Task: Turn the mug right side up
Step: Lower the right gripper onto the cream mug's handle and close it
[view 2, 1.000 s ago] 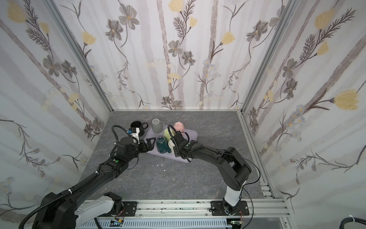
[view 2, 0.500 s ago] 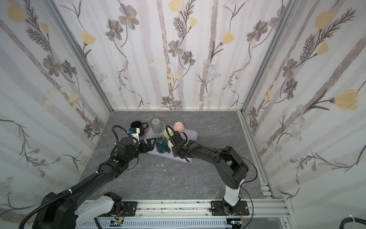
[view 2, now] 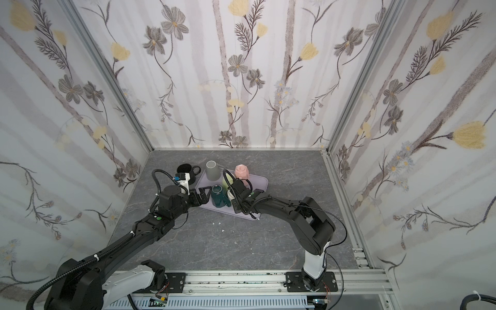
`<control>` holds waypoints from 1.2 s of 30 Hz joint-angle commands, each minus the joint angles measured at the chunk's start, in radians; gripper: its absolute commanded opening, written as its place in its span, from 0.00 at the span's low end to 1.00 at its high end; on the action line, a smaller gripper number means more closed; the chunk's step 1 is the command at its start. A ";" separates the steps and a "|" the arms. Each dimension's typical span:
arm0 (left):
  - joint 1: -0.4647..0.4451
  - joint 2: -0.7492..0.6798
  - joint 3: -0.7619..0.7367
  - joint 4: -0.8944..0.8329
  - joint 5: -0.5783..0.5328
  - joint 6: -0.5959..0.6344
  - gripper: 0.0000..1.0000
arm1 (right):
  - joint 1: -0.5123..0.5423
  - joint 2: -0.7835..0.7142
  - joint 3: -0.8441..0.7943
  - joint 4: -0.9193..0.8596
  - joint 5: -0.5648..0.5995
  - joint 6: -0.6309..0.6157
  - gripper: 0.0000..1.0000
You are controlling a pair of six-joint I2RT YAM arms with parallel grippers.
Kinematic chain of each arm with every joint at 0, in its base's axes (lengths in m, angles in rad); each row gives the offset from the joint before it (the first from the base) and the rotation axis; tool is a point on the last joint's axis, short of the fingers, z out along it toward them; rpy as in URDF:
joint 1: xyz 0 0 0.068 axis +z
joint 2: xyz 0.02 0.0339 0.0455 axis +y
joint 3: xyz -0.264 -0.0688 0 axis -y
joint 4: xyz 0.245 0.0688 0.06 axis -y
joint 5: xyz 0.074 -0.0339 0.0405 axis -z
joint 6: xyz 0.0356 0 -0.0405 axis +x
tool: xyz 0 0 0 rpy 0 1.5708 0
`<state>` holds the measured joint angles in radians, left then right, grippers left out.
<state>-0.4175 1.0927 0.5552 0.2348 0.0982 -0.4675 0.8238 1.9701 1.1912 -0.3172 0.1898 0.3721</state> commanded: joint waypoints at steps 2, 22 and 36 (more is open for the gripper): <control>0.000 0.002 -0.003 0.031 -0.002 -0.003 1.00 | -0.002 -0.002 0.004 0.024 0.041 0.014 0.16; 0.002 0.013 -0.004 0.040 0.012 -0.023 1.00 | -0.011 -0.116 -0.115 0.083 0.021 0.055 0.08; 0.000 0.035 0.005 0.028 0.006 -0.026 1.00 | -0.063 -0.232 -0.234 0.202 -0.074 0.091 0.06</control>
<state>-0.4171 1.1225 0.5533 0.2413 0.1055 -0.4789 0.7696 1.7638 0.9714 -0.2375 0.1425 0.4446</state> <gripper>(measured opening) 0.997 0.161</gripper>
